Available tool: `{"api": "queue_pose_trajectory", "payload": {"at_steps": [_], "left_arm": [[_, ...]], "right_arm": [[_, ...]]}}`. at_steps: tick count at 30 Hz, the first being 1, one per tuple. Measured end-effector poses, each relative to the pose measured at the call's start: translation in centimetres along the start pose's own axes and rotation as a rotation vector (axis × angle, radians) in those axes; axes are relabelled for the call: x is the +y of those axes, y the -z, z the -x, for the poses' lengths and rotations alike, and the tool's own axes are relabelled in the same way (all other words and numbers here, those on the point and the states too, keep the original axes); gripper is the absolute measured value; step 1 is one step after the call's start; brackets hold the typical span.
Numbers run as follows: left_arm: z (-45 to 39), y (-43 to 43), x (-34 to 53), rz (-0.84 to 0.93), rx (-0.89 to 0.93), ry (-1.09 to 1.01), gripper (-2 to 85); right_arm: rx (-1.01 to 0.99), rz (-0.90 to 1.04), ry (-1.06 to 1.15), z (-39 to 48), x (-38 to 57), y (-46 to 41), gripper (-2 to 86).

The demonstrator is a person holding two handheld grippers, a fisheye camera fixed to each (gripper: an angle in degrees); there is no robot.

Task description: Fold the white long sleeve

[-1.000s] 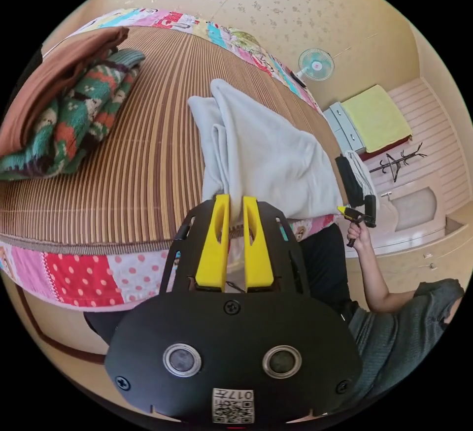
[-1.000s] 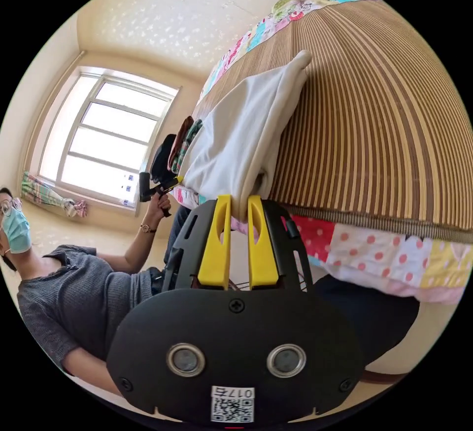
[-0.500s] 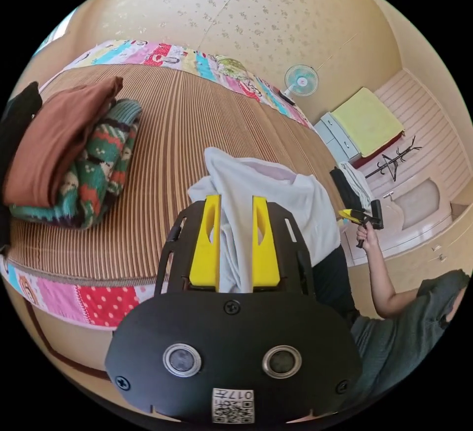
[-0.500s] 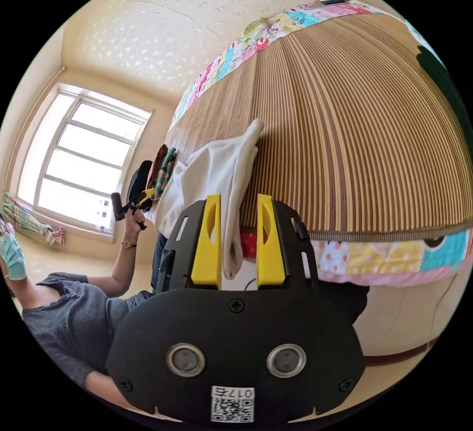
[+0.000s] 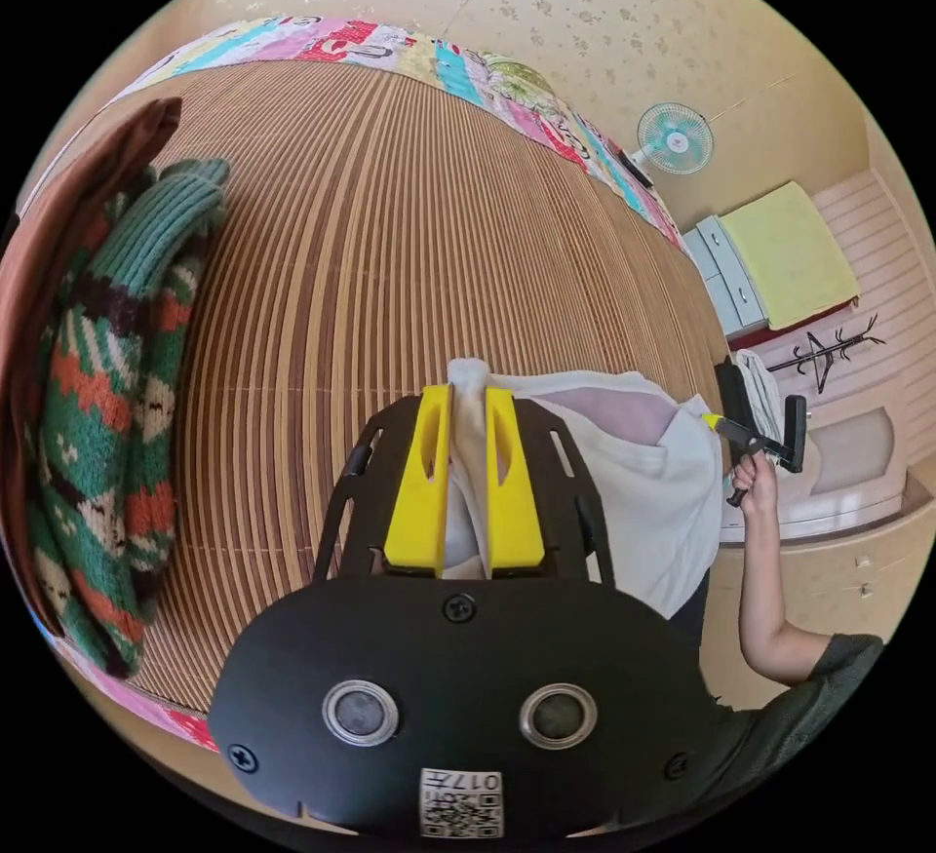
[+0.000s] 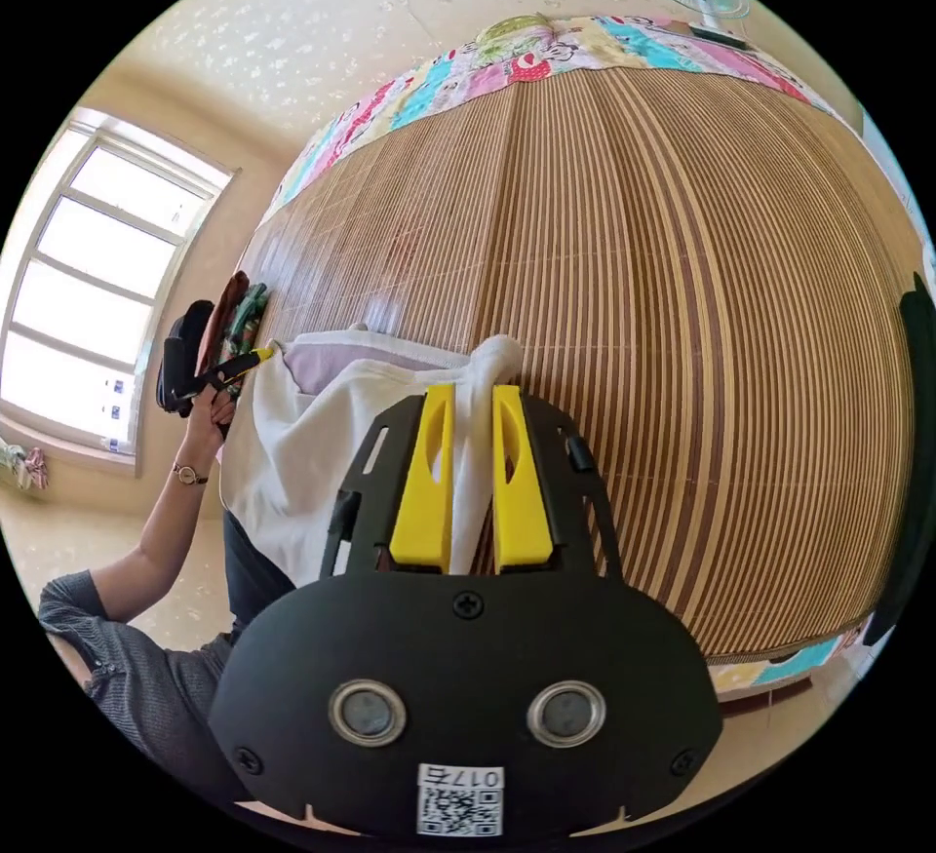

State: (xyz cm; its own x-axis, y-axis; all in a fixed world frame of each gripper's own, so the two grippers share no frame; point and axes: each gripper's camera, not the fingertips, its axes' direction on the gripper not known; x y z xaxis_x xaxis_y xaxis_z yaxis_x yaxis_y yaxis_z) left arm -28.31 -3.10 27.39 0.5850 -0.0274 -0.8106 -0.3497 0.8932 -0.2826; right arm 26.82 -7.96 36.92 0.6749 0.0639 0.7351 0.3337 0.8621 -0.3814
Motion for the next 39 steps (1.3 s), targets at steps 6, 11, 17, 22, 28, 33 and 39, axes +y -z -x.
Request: {"api": "queue_pose_trajectory", "payload": {"at_steps": [6,11,17,22,28,33,39], "left_arm": [[1.2,13.0,8.5,-0.422,0.563,-0.299,4.0],[3.2,22.8,16.9,-0.778,1.169,-0.606,3.7],[2.7,24.0,15.8,-0.697,0.912,-0.491,3.6],[13.5,15.2,10.9,-0.51,0.354,0.477,2.8],[9.8,15.5,12.2,-0.454,0.346,0.221,8.2],[7.3,12.1,15.6,-0.18,0.119,0.215,13.4],[7.4,10.5,20.7,-0.134,0.212,0.257,13.7]], "right_arm": [[-0.763,-0.54,0.465,-1.9,9.2,11.3,3.1],[-1.208,-0.831,0.756,-6.1,15.8,15.5,2.5],[-0.882,-0.608,0.322,-6.4,9.2,13.6,2.3],[-0.38,-0.289,-0.331,-11.7,2.0,5.7,3.0],[-0.246,-0.23,-0.058,-5.4,3.8,6.5,7.3],[-0.133,-0.003,0.011,-2.1,5.8,1.7,10.2],[-0.27,-0.256,0.187,-1.4,10.2,4.8,4.9]]}}
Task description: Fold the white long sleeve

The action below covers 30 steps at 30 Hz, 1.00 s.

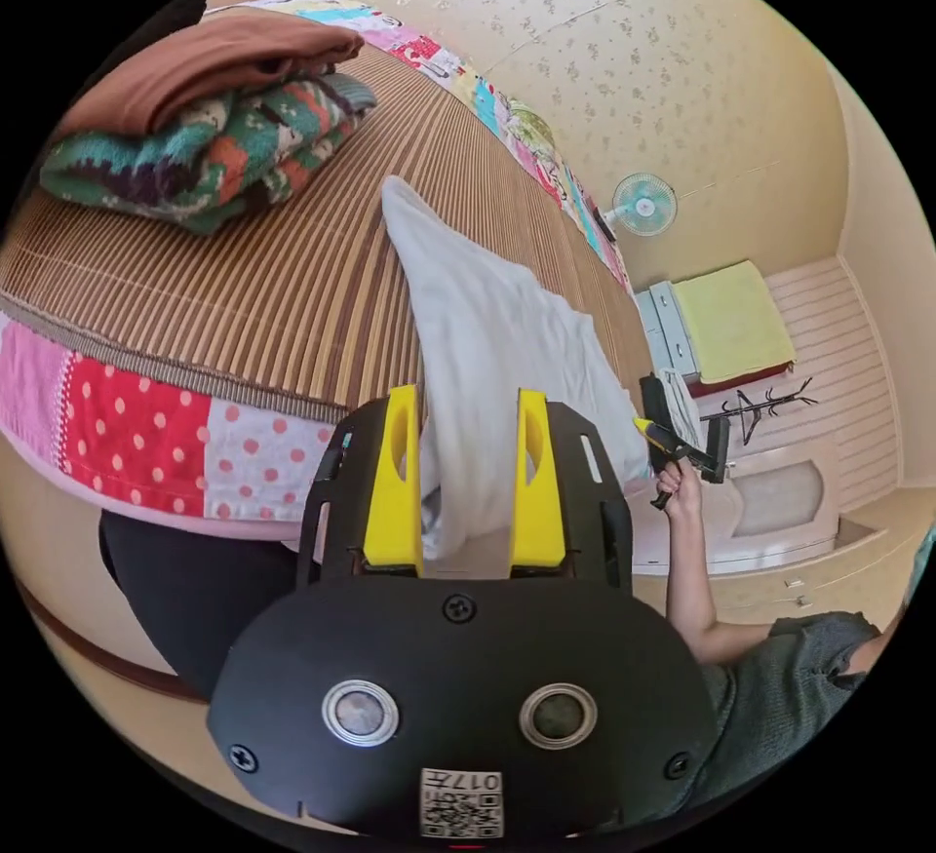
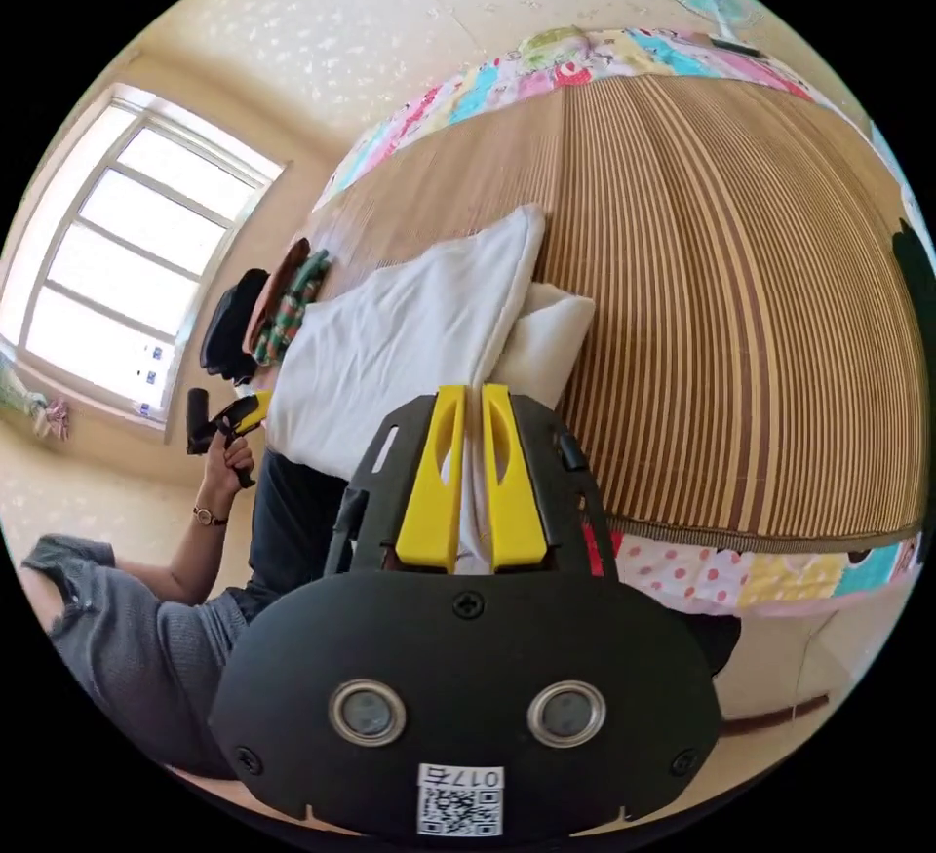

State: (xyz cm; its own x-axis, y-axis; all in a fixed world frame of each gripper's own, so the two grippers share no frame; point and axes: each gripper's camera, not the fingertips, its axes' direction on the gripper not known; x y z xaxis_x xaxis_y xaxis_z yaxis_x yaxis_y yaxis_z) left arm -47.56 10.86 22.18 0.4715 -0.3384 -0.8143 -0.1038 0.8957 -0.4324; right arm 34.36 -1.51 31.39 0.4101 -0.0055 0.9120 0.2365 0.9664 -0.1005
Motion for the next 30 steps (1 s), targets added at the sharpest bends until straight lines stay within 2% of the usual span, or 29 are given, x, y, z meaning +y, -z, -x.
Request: {"api": "queue_pose_trajectory", "payload": {"at_steps": [2,6,8,12,15,17,20,22,25,27,30], "left_arm": [[0.3,0.8,1.3,-0.018,0.048,-0.021,13.6],[1.6,1.0,3.4,0.039,0.065,-0.078,13.6],[2.2,0.8,4.0,0.066,0.083,-0.088,13.5],[2.7,0.4,4.5,0.11,0.102,-0.124,12.5],[2.6,-0.1,4.1,0.147,0.041,-0.15,10.2],[2.2,0.0,3.6,0.178,0.009,-0.194,6.7],[2.1,1.0,2.8,0.221,0.043,-0.267,4.7],[3.3,1.2,2.5,0.253,-0.008,-0.237,4.1],[4.6,-0.8,2.3,0.352,-0.073,-0.187,3.9],[4.8,-1.1,2.4,0.339,-0.078,-0.164,4.0],[5.3,0.1,2.6,0.259,-0.029,-0.13,4.8]], "right_arm": [[-0.117,-0.129,-0.019,-1.1,2.9,2.7,4.0],[0.031,0.022,-0.274,-6.3,7.8,1.5,3.7],[-0.081,-0.033,-0.35,-8.2,10.2,1.9,3.9],[-0.098,-0.111,-0.366,-8.8,11.1,3.3,5.6],[-0.125,0.049,-0.329,-9.3,9.5,1.3,8.0],[-0.121,0.251,-0.198,-7.9,7.9,-0.8,7.6],[-0.102,0.212,0.04,-4.6,7.5,0.7,4.6],[-0.057,0.213,-0.027,-5.7,8.5,1.1,4.2],[-0.042,0.367,-0.271,-10.4,10.8,-1.7,4.2],[-0.051,0.377,-0.279,-10.4,10.6,-2.5,4.5],[0.068,0.299,-0.266,-9.0,8.0,-1.9,6.8]]}}
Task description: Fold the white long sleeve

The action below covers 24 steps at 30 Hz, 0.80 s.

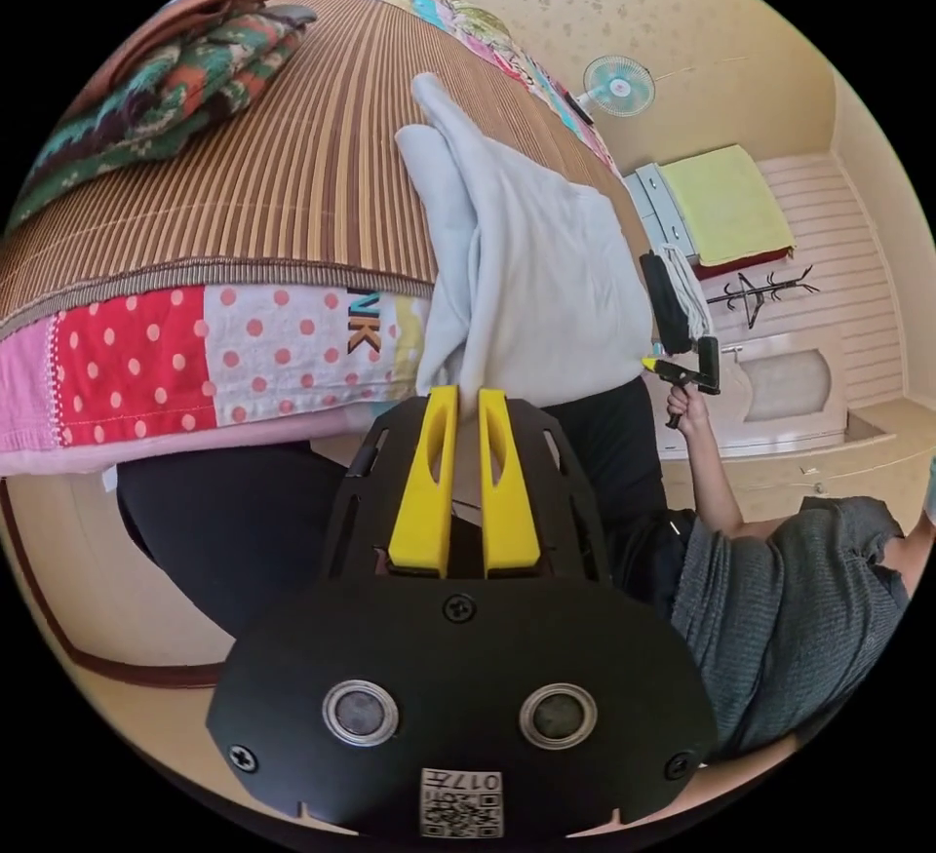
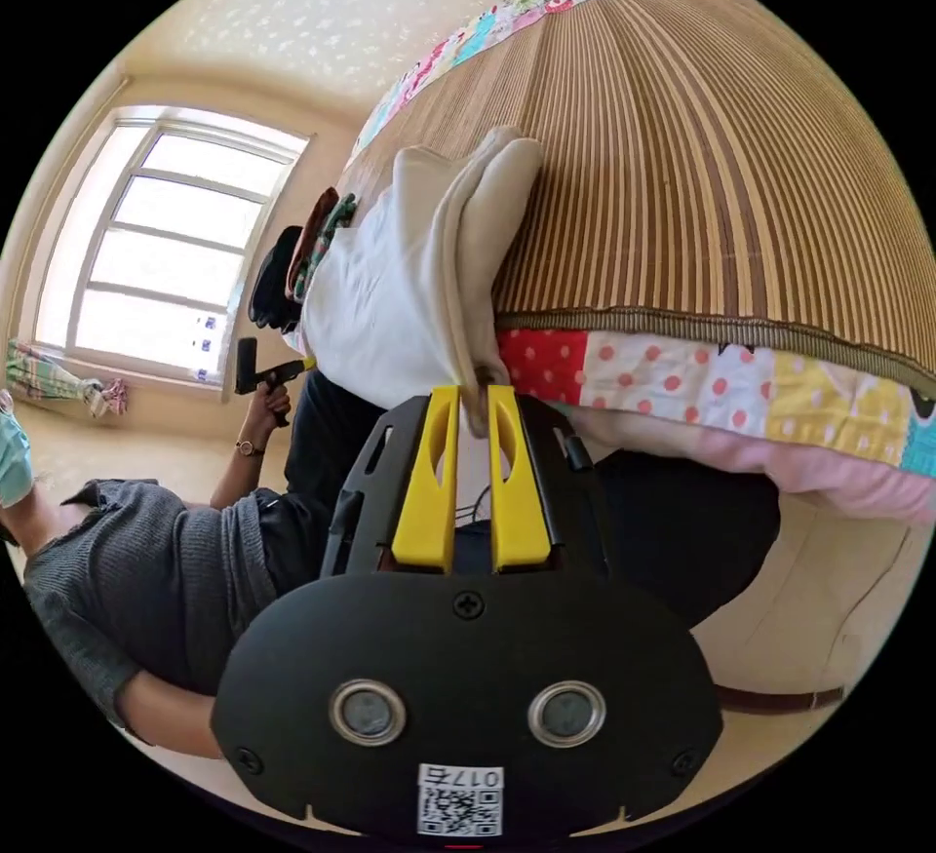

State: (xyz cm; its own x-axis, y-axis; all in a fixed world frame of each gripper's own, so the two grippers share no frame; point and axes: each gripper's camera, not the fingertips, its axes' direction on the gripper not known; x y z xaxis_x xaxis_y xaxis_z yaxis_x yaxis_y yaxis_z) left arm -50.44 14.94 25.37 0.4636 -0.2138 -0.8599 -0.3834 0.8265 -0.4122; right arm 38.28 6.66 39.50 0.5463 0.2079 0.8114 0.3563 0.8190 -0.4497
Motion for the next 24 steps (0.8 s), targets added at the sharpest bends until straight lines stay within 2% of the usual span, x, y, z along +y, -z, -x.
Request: {"api": "queue_pose_trajectory", "payload": {"at_steps": [2,4,9,12,14,17,19,24], "left_arm": [[0.8,0.6,0.4,-0.035,0.034,0.028,5.4],[1.8,1.0,0.6,-0.043,0.048,0.053,6.2],[2.1,2.1,0.5,-0.069,0.056,0.047,6.5],[2.3,3.2,0.5,-0.092,0.08,0.043,6.5],[2.9,3.7,0.7,-0.092,0.116,0.057,6.9],[4.1,4.3,1.7,-0.121,0.187,0.087,8.1],[6.1,3.8,2.7,-0.163,0.308,0.167,10.9],[8.1,1.2,2.9,-0.206,0.411,0.248,19.6]], "right_arm": [[-0.007,-0.15,-0.028,1.0,-2.6,1.3,9.3],[0.025,-0.154,-0.019,1.9,-5.5,0.9,10.7],[0.295,0.0,0.091,4.6,-13.2,-5.8,12.5],[0.427,0.124,0.144,5.6,-15.4,-10.4,10.0],[0.443,0.03,0.171,7.8,-14.5,-9.4,5.5],[0.55,-0.145,0.132,9.3,-11.5,-6.6,4.4],[0.536,-0.181,0.102,8.3,-10.5,-6.5,4.2],[0.451,0.006,-0.115,1.7,-11.8,-10.6,5.4]]}}
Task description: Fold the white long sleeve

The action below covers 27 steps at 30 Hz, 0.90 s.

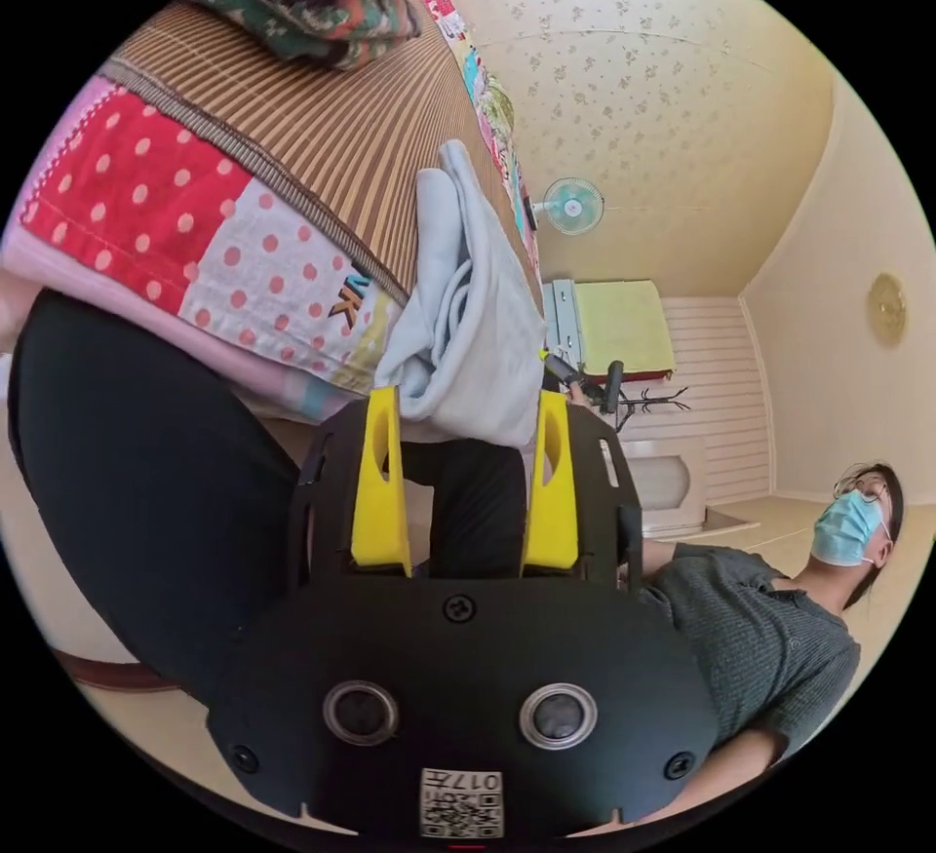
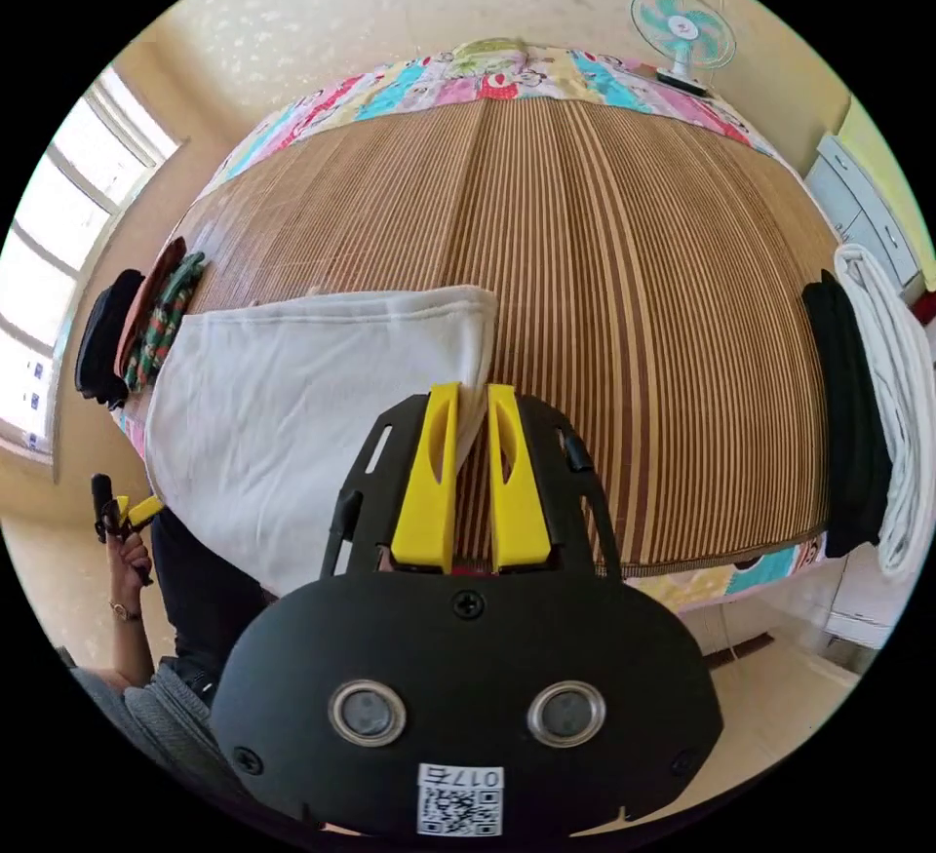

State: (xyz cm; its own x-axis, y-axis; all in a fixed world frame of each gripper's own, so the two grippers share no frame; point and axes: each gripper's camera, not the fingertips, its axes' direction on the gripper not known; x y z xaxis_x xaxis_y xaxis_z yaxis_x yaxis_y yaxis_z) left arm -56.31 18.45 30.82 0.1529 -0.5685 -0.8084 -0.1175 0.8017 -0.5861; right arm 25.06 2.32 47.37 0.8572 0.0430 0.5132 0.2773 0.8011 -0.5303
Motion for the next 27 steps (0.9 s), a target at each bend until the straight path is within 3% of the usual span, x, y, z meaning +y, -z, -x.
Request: {"api": "queue_pose_trajectory", "payload": {"at_steps": [3,7,11,14,18,20,22,27], "left_arm": [[0.5,-0.5,-0.4,-0.043,-0.009,0.01,21.6],[2.0,-1.4,-0.8,-0.062,-0.034,0.051,19.8],[3.3,-1.6,-0.7,-0.064,-0.055,0.109,15.5],[3.3,-1.2,-0.2,-0.071,-0.082,0.119,12.0],[2.3,-0.4,0.2,0.003,0.018,-0.053,3.5],[1.5,-0.7,0.0,0.121,0.03,-0.155,3.1],[0.7,-0.9,-0.2,0.236,-0.135,-0.23,2.9],[2.4,-0.6,0.0,0.134,-0.09,-0.125,5.1]], "right_arm": [[-0.067,-0.128,-0.023,1.0,1.8,3.0,6.2],[-0.194,-0.279,0.17,8.2,5.7,6.0,6.2],[-0.273,-0.153,0.403,15.9,7.4,2.0,3.8],[-0.212,-0.006,0.479,19.2,7.8,-2.9,1.9],[-0.103,0.121,0.506,19.6,7.8,-8.0,1.0],[-0.212,0.123,0.484,17.6,7.3,-8.6,0.7],[-0.345,0.172,0.406,15.5,6.3,-8.7,0.6],[-0.398,0.2,0.384,14.4,6.0,-8.7,0.4]]}}
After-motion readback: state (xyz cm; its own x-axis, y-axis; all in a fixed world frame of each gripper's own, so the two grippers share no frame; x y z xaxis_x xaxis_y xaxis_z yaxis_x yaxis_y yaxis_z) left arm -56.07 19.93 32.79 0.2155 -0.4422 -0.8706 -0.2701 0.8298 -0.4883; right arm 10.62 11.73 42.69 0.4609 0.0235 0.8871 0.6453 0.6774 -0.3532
